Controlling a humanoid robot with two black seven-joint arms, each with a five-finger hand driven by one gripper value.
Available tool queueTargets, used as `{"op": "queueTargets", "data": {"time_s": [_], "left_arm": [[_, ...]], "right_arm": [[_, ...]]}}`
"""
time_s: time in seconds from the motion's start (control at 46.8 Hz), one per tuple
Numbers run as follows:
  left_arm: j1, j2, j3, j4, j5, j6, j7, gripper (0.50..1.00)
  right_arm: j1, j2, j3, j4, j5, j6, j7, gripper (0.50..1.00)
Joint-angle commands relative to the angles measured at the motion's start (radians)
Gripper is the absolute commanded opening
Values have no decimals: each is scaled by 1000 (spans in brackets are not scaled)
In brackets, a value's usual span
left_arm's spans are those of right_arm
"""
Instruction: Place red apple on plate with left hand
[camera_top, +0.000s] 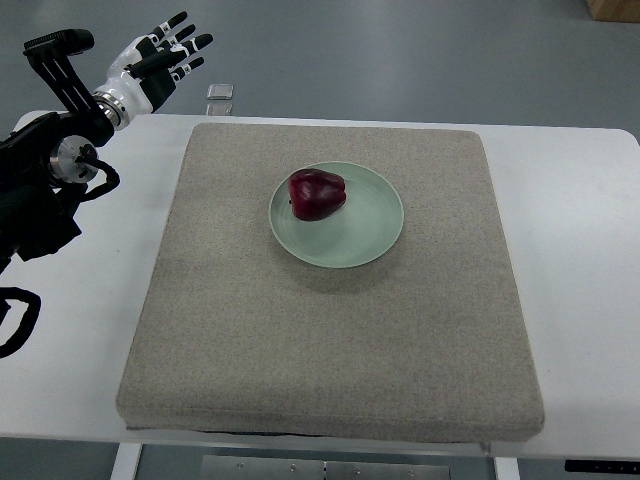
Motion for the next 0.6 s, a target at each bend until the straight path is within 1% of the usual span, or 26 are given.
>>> {"op": "queueTargets", "data": {"time_s": [0.0, 0.064, 0.171, 0.577], "left_arm": [[0, -1, -17, 0, -3, 8, -18, 992], [0, -4, -52, 2, -17, 28, -37, 992], [2, -19, -85, 2, -35, 46, -38, 992], [34, -31, -82, -9, -46, 43, -43, 992]], "right_arm": [[0, 0, 0, 0, 0, 0, 0, 932], [2, 0, 0, 0, 0, 0, 0, 932], [0, 0, 0, 0, 0, 0, 0, 932], [0, 0, 0, 0, 0, 0, 0, 932]]}}
